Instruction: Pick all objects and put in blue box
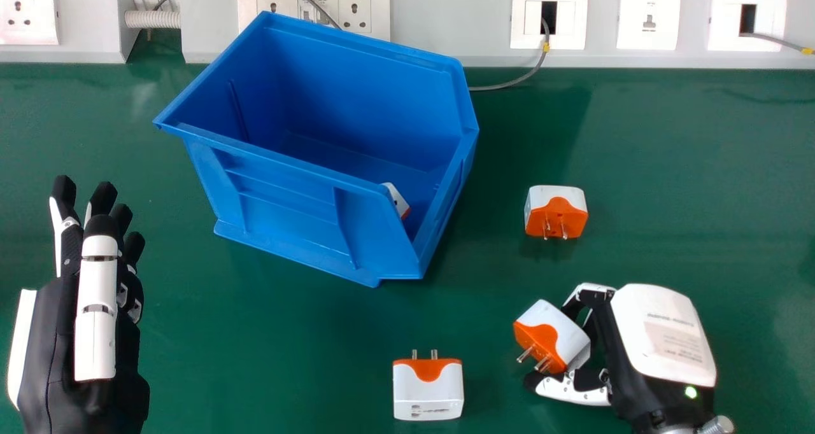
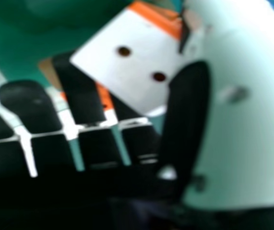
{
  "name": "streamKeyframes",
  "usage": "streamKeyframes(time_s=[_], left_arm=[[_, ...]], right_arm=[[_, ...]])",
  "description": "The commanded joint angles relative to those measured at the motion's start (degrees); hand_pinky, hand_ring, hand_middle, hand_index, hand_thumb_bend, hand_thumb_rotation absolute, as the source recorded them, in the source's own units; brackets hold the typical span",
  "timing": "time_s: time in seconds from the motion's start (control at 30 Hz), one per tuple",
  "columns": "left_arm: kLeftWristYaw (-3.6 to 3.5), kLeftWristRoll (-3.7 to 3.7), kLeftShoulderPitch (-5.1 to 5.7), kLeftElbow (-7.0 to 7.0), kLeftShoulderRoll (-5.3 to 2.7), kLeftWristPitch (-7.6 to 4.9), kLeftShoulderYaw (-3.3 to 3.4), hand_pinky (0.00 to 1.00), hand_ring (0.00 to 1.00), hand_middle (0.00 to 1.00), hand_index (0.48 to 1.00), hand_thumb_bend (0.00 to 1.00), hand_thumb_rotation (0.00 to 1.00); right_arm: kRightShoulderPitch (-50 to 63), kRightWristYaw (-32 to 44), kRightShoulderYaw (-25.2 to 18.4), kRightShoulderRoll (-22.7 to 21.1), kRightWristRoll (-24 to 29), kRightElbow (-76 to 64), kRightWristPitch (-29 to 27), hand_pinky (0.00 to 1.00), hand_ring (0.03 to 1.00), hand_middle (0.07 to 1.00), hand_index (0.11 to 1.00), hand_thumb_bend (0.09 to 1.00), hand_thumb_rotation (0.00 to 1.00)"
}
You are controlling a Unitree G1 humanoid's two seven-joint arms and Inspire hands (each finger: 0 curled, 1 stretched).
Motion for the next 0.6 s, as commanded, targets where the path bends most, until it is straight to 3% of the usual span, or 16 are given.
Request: streamKeyframes(time_s=[0.0,0.33,0.43,0.57], left_arm=[[0.1,0.7,-0.16,-1.29,0.4,-0.46,-0.07,1.0,1.0,1.0,0.97,0.21,0.86],[0.47,0.4,-0.15,-1.64,0.16,-0.12,-0.21,1.0,1.0,1.0,0.965,0.2,0.85],[0.21,0.34,-0.22,-1.34,0.42,-0.35,-0.15,1.0,1.0,1.0,0.965,0.2,0.85],[0.42,0.73,-0.27,-1.24,0.38,-0.47,-0.22,1.0,1.0,1.0,0.964,0.2,0.84]], right_arm=[[2.8,2.8,1.0,-0.3,0.3,0.8,0.2,0.1,0.145,0.202,0.481,0.489,0.17],[3.9,2.2,-0.9,-1.0,1.3,-2.4,-1.2,0.08,0.121,0.177,0.471,0.485,0.15],[4.5,2.5,-1.9,-1.6,1.7,-4.1,-1.5,0.07,0.117,0.173,0.47,0.485,0.15],[5.0,2.1,-3.8,-2.6,2.5,-6.2,-3.3,0.07,0.109,0.163,0.47,0.485,0.15]])
